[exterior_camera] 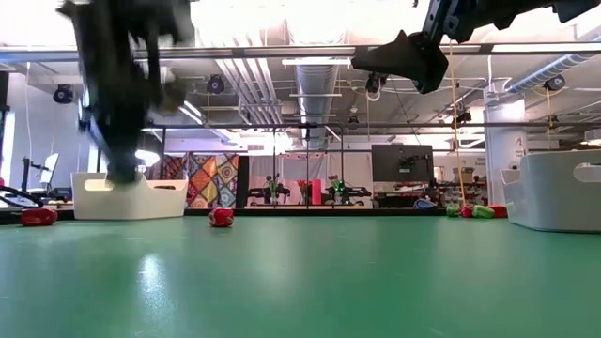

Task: Sort produce into baskets
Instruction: Put the green chili pepper into the black bin

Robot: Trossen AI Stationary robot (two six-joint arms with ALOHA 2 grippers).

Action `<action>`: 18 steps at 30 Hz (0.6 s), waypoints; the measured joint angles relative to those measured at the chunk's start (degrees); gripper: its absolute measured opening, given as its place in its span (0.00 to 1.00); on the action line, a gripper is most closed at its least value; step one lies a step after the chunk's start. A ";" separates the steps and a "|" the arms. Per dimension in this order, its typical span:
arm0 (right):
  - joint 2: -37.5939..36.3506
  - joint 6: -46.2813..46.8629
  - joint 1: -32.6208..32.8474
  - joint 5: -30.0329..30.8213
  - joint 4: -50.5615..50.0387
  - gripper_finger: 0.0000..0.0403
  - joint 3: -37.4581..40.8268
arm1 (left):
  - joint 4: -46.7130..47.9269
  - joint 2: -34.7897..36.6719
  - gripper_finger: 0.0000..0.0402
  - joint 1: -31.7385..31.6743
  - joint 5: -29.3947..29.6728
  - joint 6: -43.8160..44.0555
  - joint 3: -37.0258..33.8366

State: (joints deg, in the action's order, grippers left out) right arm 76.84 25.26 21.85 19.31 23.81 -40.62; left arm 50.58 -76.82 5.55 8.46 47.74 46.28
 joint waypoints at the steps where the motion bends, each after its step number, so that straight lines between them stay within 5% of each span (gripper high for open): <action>1: 0.00 0.21 0.00 -0.04 -0.12 0.90 0.00 | 0.06 0.13 0.09 3.54 -0.10 0.86 2.59; 6: -0.02 0.24 0.00 -0.04 -0.98 0.90 0.00 | 2.35 -0.12 0.12 23.01 0.95 9.35 13.87; 10: -0.02 -0.29 0.00 -0.01 -0.92 0.90 0.00 | 5.72 -2.27 0.12 37.38 1.32 26.38 17.24; 14: -0.02 -1.64 -0.13 0.20 -0.06 0.90 0.01 | 7.58 -5.35 0.12 46.55 1.31 45.94 16.33; 18: -0.02 -2.08 -0.13 0.20 2.29 0.90 0.02 | 7.56 -9.99 0.12 51.07 -1.14 54.82 15.52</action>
State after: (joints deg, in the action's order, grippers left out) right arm 76.82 23.18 21.71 19.51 26.10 -40.60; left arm 58.15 -86.80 56.62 7.33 102.56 61.80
